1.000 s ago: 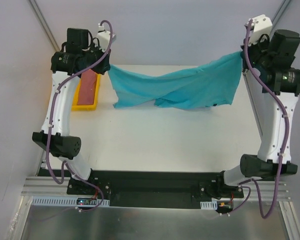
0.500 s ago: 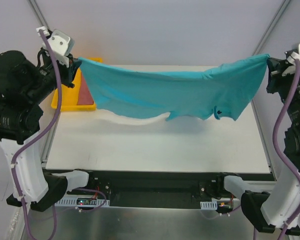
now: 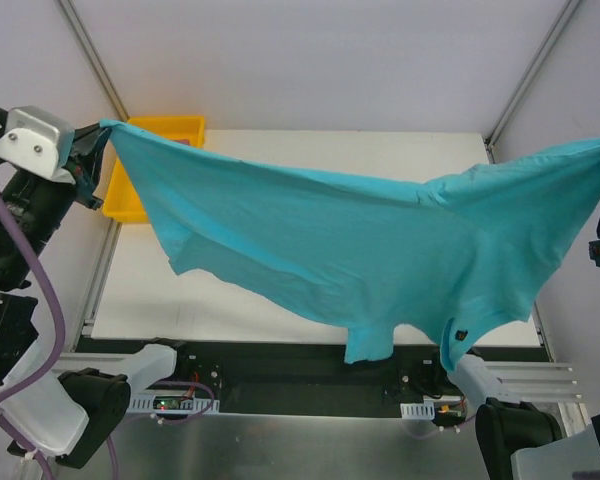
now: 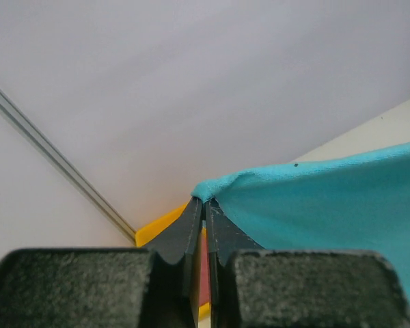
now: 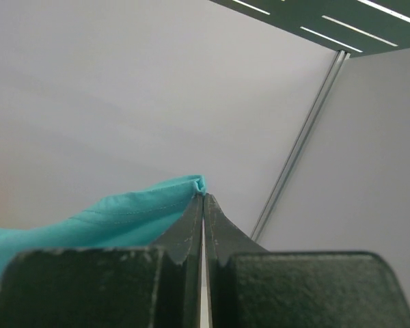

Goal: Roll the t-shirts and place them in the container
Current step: Flatten out the T-shirt at the center of the board.

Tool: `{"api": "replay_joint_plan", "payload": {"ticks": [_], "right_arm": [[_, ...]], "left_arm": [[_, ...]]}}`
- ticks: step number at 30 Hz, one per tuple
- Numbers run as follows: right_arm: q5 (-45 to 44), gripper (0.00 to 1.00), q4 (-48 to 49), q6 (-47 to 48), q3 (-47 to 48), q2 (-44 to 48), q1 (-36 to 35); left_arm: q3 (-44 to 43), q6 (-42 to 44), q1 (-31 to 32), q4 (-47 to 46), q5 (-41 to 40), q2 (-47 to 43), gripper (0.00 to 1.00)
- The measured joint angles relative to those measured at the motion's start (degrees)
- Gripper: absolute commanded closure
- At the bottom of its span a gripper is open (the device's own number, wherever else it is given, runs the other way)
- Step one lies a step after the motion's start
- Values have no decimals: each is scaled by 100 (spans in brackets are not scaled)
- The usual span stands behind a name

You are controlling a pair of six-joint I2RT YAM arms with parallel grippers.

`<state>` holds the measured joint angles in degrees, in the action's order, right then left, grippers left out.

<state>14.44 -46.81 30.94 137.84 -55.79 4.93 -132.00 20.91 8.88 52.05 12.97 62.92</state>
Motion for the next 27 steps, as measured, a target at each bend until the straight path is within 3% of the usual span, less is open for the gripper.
{"api": "replay_joint_plan", "payload": {"ticks": [6, 12, 16, 21, 27], "right_arm": [[131, 99, 389, -81, -546, -9, 63], [146, 99, 835, 94, -2221, -348, 79], [138, 99, 914, 269, -2811, -1185, 81], [-11, 99, 857, 315, -2872, -2170, 79], [-48, 99, 870, 365, -2168, -2166, 76]], "left_arm": [[109, 118, 0, -291, 59, -31, 100], [2166, 354, 0, -546, 660, 68, 100], [2966, 468, 0, -433, 892, 1043, 100], [2868, 437, -33, -260, 1082, 2146, 100], [1707, 330, -35, -341, 1469, 2026, 100]]}}
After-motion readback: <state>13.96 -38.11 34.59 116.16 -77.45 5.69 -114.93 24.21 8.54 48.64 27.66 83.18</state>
